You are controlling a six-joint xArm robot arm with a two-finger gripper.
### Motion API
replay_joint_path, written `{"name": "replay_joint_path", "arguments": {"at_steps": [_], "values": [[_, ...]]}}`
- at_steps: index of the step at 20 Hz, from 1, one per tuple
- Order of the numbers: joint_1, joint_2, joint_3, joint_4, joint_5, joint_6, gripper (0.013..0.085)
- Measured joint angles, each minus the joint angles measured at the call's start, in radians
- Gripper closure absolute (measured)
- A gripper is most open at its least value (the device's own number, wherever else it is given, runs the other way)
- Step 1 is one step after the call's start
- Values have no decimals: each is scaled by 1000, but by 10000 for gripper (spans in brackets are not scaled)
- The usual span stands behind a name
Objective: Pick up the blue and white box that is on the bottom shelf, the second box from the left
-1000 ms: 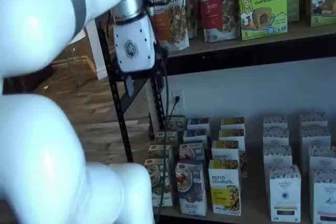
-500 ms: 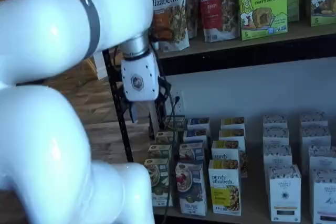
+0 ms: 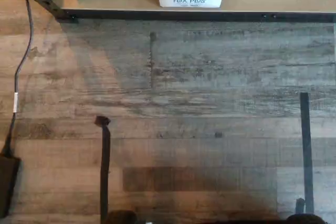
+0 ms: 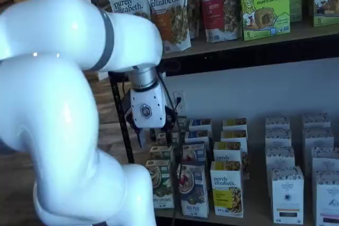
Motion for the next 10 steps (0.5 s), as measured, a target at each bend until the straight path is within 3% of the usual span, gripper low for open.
{"name": "replay_joint_path", "arguments": {"at_steps": [5, 10], "values": [[10, 84, 49, -30, -148, 22, 130], [11, 173, 78, -30, -286, 23, 130]]}}
